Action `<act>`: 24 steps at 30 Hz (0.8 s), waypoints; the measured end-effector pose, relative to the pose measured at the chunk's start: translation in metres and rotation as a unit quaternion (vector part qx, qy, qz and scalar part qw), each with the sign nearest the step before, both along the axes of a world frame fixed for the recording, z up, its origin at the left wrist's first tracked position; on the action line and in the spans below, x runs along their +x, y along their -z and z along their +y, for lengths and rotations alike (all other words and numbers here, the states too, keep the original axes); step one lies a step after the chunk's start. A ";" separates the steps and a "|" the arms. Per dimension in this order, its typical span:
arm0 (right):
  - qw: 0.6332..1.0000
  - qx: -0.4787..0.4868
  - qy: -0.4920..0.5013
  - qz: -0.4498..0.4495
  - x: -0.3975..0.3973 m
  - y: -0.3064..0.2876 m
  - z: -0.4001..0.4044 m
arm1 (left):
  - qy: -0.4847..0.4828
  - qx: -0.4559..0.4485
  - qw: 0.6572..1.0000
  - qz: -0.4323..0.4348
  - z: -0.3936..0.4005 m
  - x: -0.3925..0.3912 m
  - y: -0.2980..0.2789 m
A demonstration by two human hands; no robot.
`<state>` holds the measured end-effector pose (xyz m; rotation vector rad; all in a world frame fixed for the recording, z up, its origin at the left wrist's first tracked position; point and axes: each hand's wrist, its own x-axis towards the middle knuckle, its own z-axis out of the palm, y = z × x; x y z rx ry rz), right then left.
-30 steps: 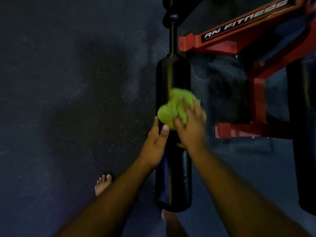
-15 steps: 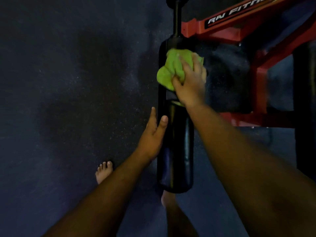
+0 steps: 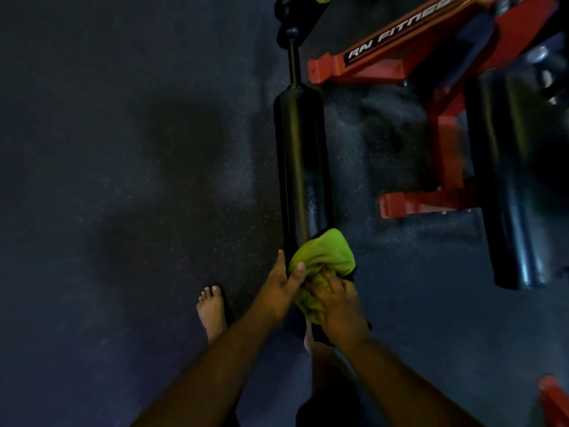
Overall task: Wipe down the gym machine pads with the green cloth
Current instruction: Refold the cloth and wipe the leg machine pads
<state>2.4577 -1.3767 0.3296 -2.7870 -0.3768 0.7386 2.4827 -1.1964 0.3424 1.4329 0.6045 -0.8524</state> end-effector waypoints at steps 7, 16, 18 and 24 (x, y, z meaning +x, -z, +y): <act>0.978 0.094 0.183 0.028 -0.013 -0.138 0.001 | 0.093 0.008 0.995 0.017 0.008 -0.031 -0.118; 0.962 0.193 0.180 -0.065 -0.093 -0.274 -0.011 | 0.047 -0.083 0.995 0.017 -0.020 -0.075 -0.263; 0.963 0.193 0.170 -0.076 -0.115 -0.289 -0.030 | 0.028 -0.075 0.997 -0.012 -0.039 -0.094 -0.282; 0.946 0.260 0.175 -0.079 -0.199 -0.330 -0.126 | 0.077 -0.016 0.987 -0.137 -0.116 -0.161 -0.334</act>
